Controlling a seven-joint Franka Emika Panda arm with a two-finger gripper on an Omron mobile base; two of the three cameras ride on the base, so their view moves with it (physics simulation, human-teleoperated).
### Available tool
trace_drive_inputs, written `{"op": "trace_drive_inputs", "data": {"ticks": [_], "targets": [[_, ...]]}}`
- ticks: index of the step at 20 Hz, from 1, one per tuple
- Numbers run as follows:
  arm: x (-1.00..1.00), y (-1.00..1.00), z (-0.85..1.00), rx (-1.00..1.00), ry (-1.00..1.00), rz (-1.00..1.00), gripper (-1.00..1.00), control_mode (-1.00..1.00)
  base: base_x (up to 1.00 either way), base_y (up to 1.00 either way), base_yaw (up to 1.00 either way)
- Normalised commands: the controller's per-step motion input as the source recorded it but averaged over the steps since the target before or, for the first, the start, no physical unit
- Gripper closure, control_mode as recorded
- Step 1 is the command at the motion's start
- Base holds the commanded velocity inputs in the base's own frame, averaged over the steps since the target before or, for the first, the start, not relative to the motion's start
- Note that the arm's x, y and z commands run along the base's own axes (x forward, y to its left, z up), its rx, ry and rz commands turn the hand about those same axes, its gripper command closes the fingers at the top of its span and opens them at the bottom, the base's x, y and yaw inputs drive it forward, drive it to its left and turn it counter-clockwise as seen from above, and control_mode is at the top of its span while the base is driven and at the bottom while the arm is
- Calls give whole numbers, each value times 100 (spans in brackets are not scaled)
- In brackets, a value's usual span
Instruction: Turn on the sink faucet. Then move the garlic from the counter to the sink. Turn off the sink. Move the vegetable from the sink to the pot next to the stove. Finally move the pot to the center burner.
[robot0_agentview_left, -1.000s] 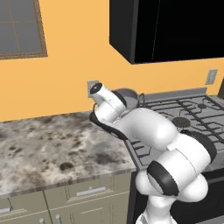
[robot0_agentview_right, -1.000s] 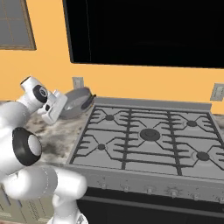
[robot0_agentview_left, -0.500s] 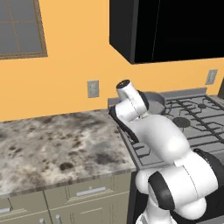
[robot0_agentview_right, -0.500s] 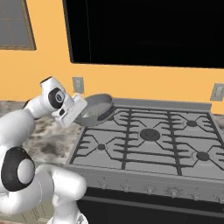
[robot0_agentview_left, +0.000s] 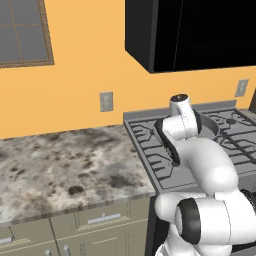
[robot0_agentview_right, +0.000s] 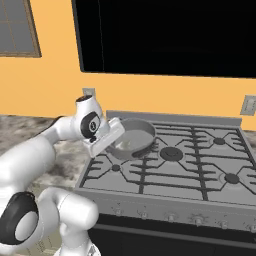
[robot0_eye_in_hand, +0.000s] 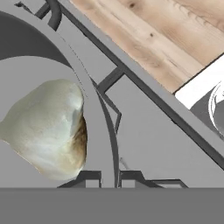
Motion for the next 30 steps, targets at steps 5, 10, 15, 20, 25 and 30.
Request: {"op": "trace_drive_inputs", "data": {"ticks": [5, 10, 15, 20, 25, 30], "targets": [[2, -75, -12, 7, 0, -10, 100, -100, 0, 0, 0], [4, -64, -25, 0, 0, -9, 100, -100, 0, 0, 0], [17, -58, -17, 0, 0, -7, 100, -100, 0, 0, 0], [43, -42, -8, 1, 0, 0, 100, -100, 0, 0, 0], [50, -20, -8, 3, 0, 6, 100, -100, 0, 0, 0], [37, -29, -10, 2, 0, 9, 100, -100, 0, 0, 0]]}}
